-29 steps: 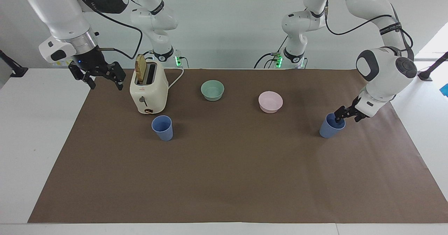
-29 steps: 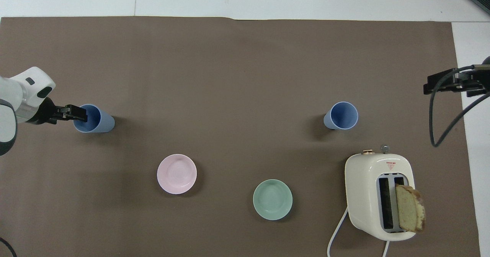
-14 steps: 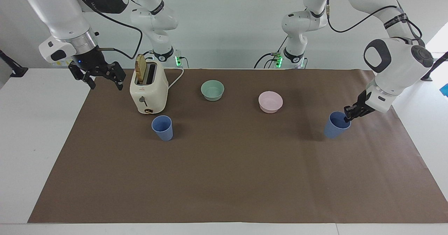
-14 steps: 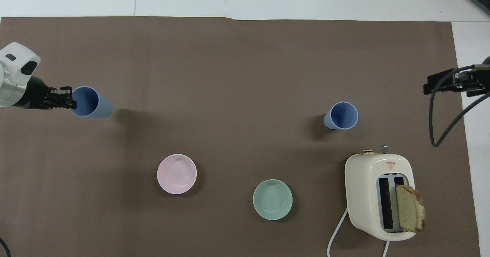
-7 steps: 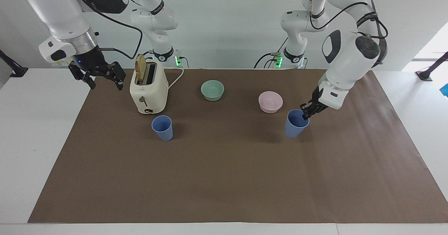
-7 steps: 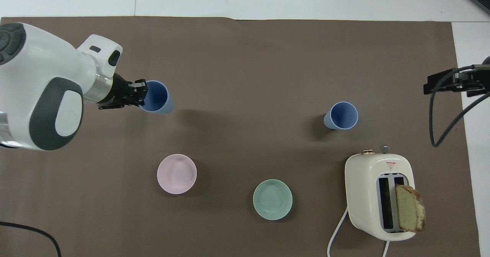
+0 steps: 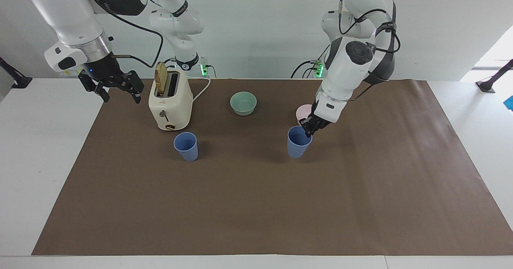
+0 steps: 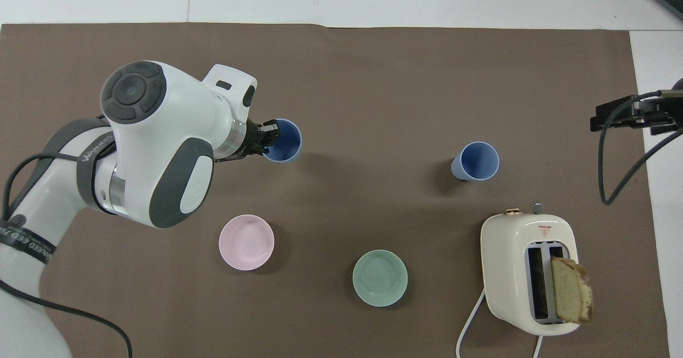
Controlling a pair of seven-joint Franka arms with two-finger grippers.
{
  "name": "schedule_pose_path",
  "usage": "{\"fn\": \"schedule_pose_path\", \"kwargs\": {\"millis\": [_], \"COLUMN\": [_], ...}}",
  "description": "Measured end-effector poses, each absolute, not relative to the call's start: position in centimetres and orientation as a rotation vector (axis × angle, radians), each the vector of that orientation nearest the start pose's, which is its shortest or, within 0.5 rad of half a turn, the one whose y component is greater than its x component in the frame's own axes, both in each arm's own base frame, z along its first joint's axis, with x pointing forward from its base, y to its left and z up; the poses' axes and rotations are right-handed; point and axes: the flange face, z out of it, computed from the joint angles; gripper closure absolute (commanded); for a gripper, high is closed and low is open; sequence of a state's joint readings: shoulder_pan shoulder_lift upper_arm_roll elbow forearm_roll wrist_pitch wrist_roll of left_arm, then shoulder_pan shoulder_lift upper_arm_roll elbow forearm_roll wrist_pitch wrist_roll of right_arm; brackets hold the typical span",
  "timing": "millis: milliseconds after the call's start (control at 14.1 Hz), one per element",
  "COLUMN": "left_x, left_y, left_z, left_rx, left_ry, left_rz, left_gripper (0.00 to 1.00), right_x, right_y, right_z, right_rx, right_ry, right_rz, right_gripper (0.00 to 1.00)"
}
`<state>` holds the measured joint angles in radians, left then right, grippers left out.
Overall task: Stack blue cups with both arms
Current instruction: 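Carry the blue cup with the left gripper toward the table center, then release the blue cup and withdraw the left gripper while the right gripper reaches out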
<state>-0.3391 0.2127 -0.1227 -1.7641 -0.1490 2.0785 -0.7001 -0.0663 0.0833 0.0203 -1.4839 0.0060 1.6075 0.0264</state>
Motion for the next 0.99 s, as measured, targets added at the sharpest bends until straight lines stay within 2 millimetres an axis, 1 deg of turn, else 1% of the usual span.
{"fn": "schedule_pose_path", "kwargs": {"millis": [213,354,709,993], "left_x": [55.0,54.3,53.8,53.7], "left_y": [-30.8,-31.6,-31.3,-31.3], "left_z": [42.3,40.7,39.3,38.8], "left_rx": [-3.285,-3.289,-3.278,-3.278], "left_ry": [-0.497,-0.486,-0.488,-0.488], "left_rz": [0.030,0.019,0.035,0.033], "left_gripper": [1.00,1.00,1.00,1.00], "right_x": [58.4,58.4,58.4,58.4], "right_y": [-2.7,-2.7,-2.8,-2.8], "right_z": [62.2,62.2,62.2,62.2], "right_rx": [-3.132,-3.132,-3.132,-3.132], "right_ry": [0.115,0.115,0.117,0.118], "right_rz": [-0.063,-0.063,-0.063,-0.063], "right_gripper": [0.00,0.00,0.00,0.00]}}
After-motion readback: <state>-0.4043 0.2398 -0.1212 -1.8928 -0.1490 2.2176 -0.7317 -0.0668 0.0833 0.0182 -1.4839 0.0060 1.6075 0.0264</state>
